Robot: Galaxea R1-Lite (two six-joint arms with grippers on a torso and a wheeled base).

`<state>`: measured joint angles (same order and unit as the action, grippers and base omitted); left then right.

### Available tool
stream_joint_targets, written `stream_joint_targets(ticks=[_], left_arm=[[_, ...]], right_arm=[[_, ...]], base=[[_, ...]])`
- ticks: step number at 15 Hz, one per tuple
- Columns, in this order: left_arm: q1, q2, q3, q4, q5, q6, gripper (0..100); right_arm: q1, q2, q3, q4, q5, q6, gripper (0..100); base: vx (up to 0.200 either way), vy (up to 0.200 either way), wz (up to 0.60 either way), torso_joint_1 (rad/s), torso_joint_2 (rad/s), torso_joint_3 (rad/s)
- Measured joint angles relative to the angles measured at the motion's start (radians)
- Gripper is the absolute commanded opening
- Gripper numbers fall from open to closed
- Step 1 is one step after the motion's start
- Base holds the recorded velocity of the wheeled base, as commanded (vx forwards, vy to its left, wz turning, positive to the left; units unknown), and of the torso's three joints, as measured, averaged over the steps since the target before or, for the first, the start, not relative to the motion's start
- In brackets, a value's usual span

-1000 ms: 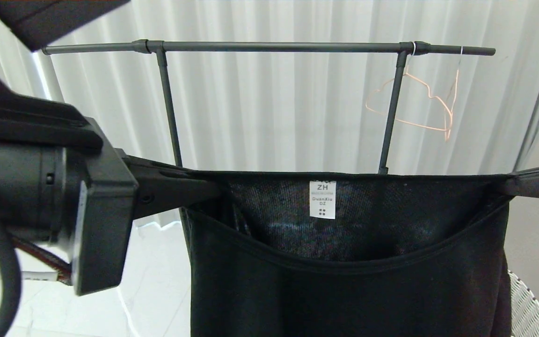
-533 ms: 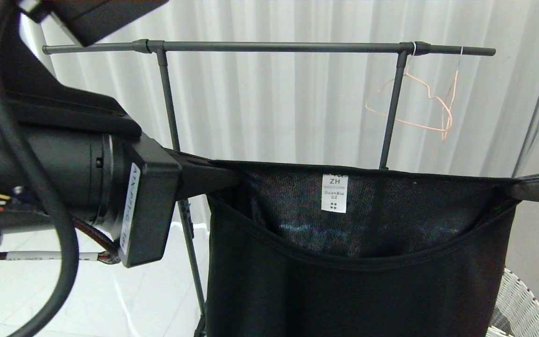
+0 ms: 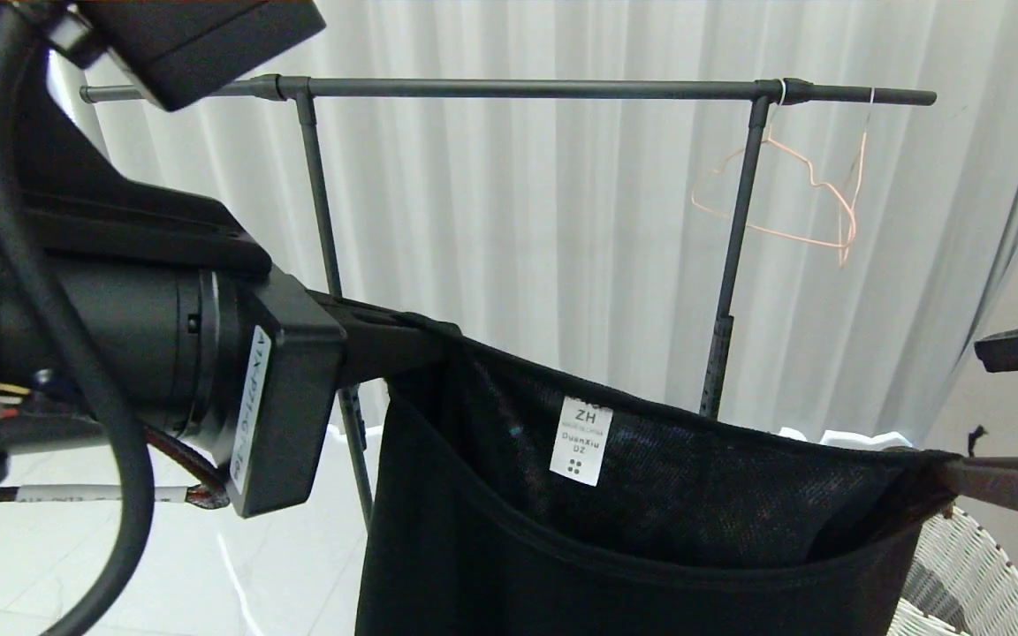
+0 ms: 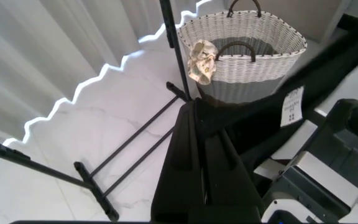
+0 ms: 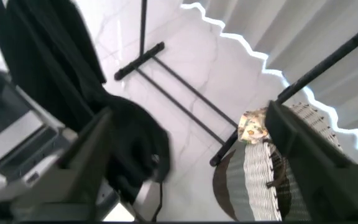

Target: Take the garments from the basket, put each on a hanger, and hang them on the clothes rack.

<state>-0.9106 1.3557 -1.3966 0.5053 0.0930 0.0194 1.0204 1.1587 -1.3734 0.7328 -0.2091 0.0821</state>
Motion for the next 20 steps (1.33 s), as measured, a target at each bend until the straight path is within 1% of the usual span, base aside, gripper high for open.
stream_joint_targets(ticks=[1,2,4,5,7,9,11,12,14,16,17,18,20], left_arm=[[0.002,0.000,0.009,0.001,0.012,0.000,0],[0.005,0.001,0.017,0.000,0.042,-0.002,0],[0.009,0.003,0.033,0.000,0.089,-0.004,0],[0.010,0.003,0.040,-0.001,0.092,-0.003,0],[0.014,0.002,0.052,-0.001,0.095,-0.003,0],[0.027,-0.007,0.077,0.000,0.125,-0.002,0],[0.063,-0.033,0.123,0.000,0.164,0.000,0],[0.102,-0.053,0.157,0.001,0.175,0.001,0],[0.185,-0.097,0.216,0.001,0.189,0.004,0],[0.274,-0.144,0.260,0.001,0.191,0.004,0],[0.309,-0.162,0.275,0.001,0.191,0.004,0],[0.344,-0.181,0.290,0.000,0.191,0.003,0],[0.381,-0.210,0.315,-0.001,0.191,0.000,0]], right_arm=[[0.006,-0.015,0.011,0.000,0.003,-0.002,100],[0.010,-0.031,0.021,0.000,0.010,-0.012,100],[0.012,-0.071,0.046,0.000,0.051,-0.053,100],[0.012,-0.092,0.061,0.000,0.070,-0.061,100],[0.010,-0.128,0.087,0.000,0.071,-0.063,100],[-0.038,-0.148,0.100,0.005,0.042,-0.063,100],[-0.169,-0.155,0.113,0.013,0.007,-0.074,100],[-0.276,-0.155,0.122,0.021,-0.006,-0.094,100],[-0.492,-0.155,0.148,0.026,-0.021,-0.177,100],[-0.687,-0.160,0.192,0.022,-0.030,-0.302,100],[-0.750,-0.165,0.222,0.005,-0.032,-0.342,100],[-0.799,-0.172,0.259,-0.027,-0.034,-0.362,100],[-0.847,-0.184,0.319,-0.099,-0.034,-0.368,100]], base=[[0.000,0.000,0.00,0.000,0.00,0.000],[0.000,0.000,0.00,0.000,0.00,0.000],[0.000,0.000,0.00,0.000,0.00,0.000],[0.000,0.000,0.00,0.000,0.00,0.000],[0.000,0.000,0.00,0.000,0.00,0.000],[0.000,0.000,0.00,0.000,0.00,0.000],[0.000,0.000,0.00,0.000,0.00,0.000],[0.000,0.000,0.00,0.000,0.00,0.000],[0.000,0.000,0.00,0.000,0.00,0.000],[0.000,0.000,0.00,0.000,0.00,0.000],[0.000,0.000,0.00,0.000,0.00,0.000],[0.000,0.000,0.00,0.000,0.00,0.000],[0.000,0.000,0.00,0.000,0.00,0.000]])
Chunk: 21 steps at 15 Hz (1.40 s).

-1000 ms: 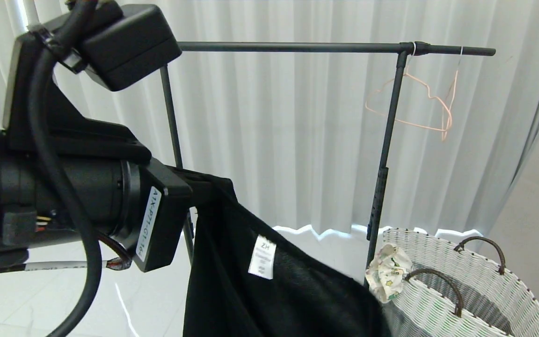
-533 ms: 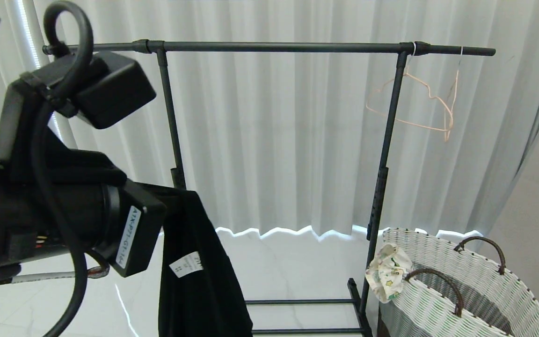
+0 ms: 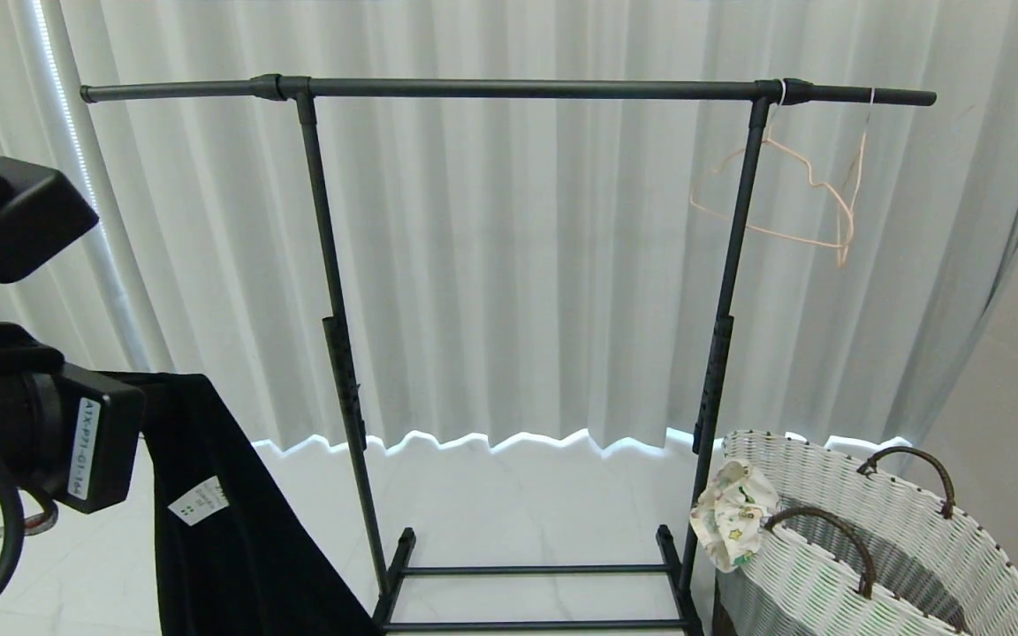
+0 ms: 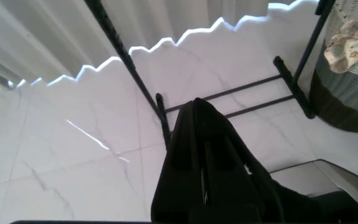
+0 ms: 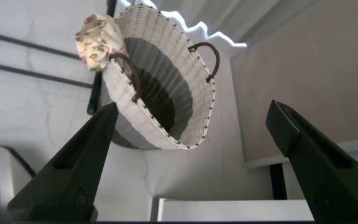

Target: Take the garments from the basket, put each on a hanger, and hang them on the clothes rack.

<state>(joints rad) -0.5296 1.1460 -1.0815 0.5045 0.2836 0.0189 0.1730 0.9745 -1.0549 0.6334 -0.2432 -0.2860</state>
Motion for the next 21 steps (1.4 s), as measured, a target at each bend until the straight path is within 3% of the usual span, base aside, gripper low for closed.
stream_joint_targets(ticks=[6,21], left_arm=[[0.015,-0.037,0.036,-0.004,0.001,0.002,0],[0.016,-0.062,0.051,-0.003,0.003,0.024,0]], right_arm=[[-0.023,-0.011,0.042,-0.031,0.007,0.003,100],[-0.045,-0.014,0.039,-0.083,0.009,0.007,100]], base=[[0.000,0.000,0.00,0.058,-0.19,-0.129],[0.000,0.000,0.00,0.196,-0.47,-0.279]])
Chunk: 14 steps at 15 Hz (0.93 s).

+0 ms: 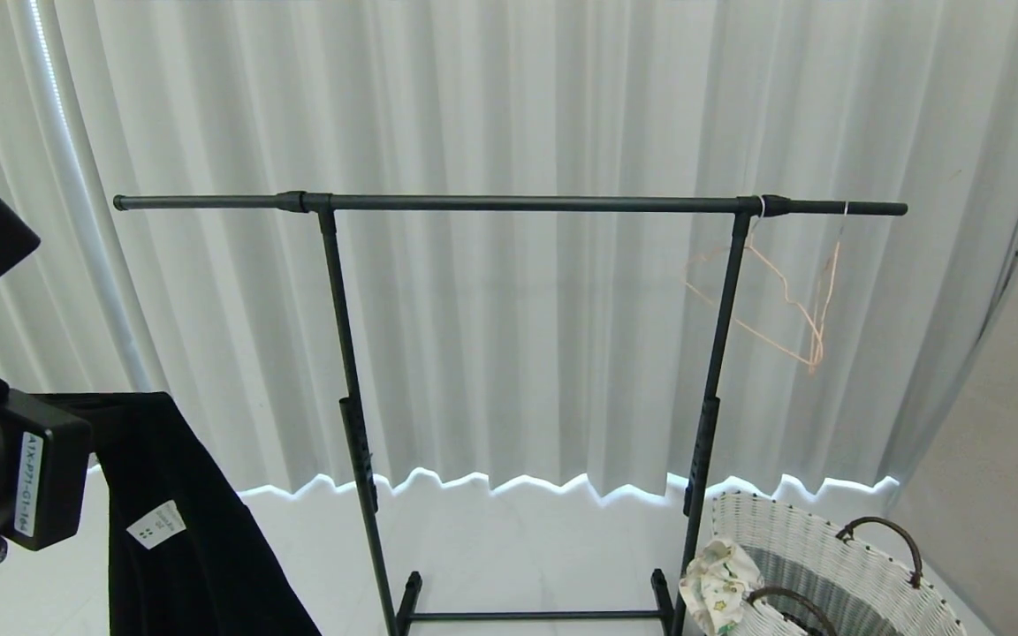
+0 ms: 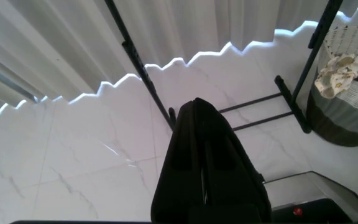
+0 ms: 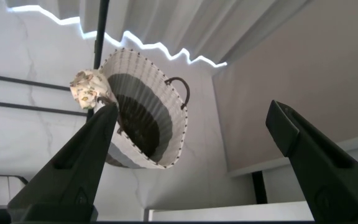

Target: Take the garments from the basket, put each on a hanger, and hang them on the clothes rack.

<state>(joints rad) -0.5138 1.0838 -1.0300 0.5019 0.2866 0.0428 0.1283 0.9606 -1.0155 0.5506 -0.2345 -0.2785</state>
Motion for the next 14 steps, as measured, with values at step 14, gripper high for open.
stream_joint_targets(ticks=[14], left_arm=[[0.024,-0.011,0.074,-0.181,0.000,0.106,0]], right_arm=[[0.000,-0.009,0.030,-0.002,-0.003,0.001,100]], base=[[0.000,0.000,0.00,0.242,-0.53,-0.279]])
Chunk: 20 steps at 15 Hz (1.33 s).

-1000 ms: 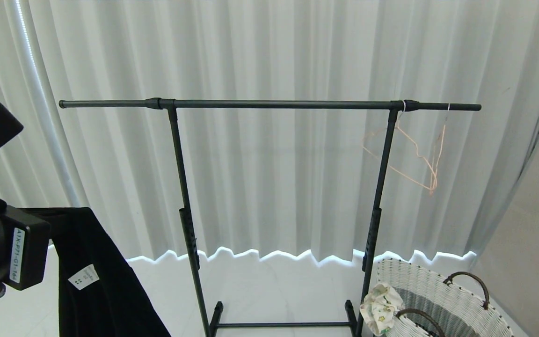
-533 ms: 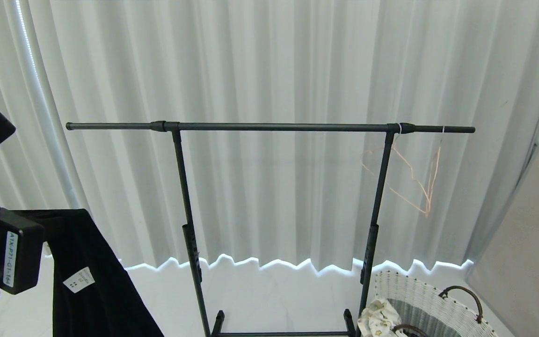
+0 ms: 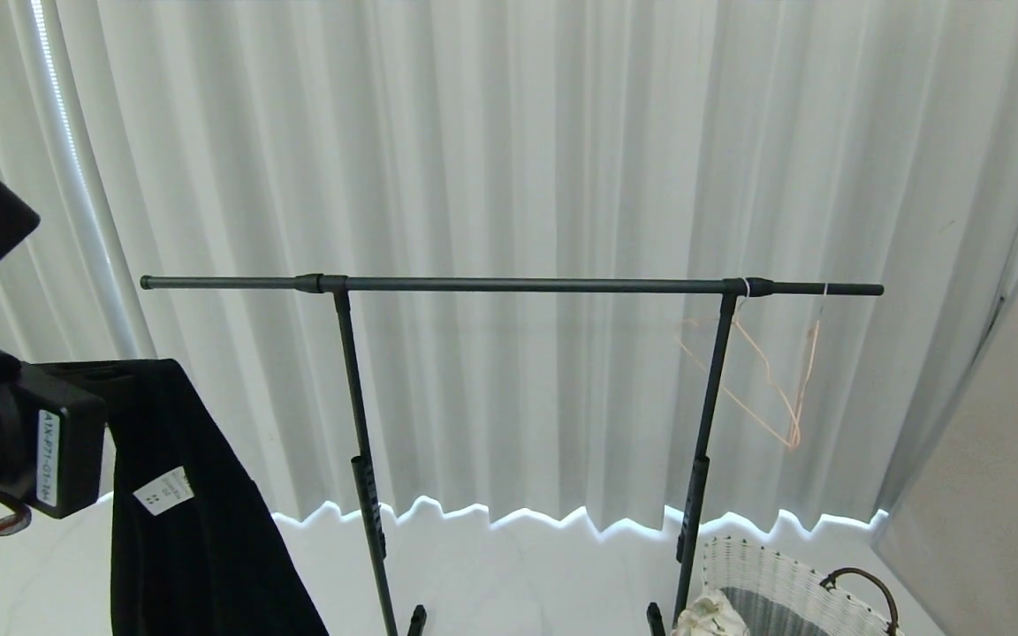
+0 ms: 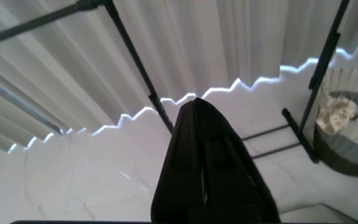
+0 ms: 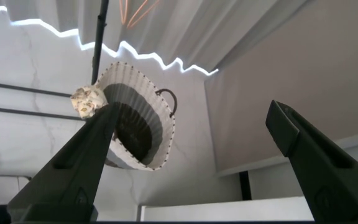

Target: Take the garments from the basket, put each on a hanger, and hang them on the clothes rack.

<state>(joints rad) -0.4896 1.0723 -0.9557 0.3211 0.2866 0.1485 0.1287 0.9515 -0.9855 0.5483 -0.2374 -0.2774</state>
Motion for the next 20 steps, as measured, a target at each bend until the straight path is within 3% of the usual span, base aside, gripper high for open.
stream_joint_targets(ticks=[3,9,13,17,20], left_arm=[[0.011,-0.008,0.066,-0.045,0.000,0.056,0],[0.014,-0.025,0.090,-0.047,-0.001,0.058,0],[0.013,-0.027,0.090,-0.050,-0.003,0.053,0],[0.018,-0.028,0.092,-0.049,-0.002,0.053,0],[0.049,-0.026,0.091,-0.048,-0.004,0.054,0]], right_arm=[[0.001,-0.005,0.019,0.001,0.000,0.000,100],[0.001,-0.007,0.023,0.000,0.000,0.000,100],[0.001,-0.004,0.024,-0.011,-0.001,0.001,100],[0.001,0.003,0.112,-0.233,0.046,-0.001,100],[0.001,0.019,0.146,-0.256,0.053,0.001,100]], base=[[0.000,0.000,0.00,0.000,0.00,0.000],[0.000,-0.200,0.00,0.013,0.00,0.000],[0.000,0.000,0.00,0.000,0.00,0.000],[0.000,0.000,0.00,0.000,0.00,0.000],[0.200,0.000,0.00,-0.002,0.00,0.001]])
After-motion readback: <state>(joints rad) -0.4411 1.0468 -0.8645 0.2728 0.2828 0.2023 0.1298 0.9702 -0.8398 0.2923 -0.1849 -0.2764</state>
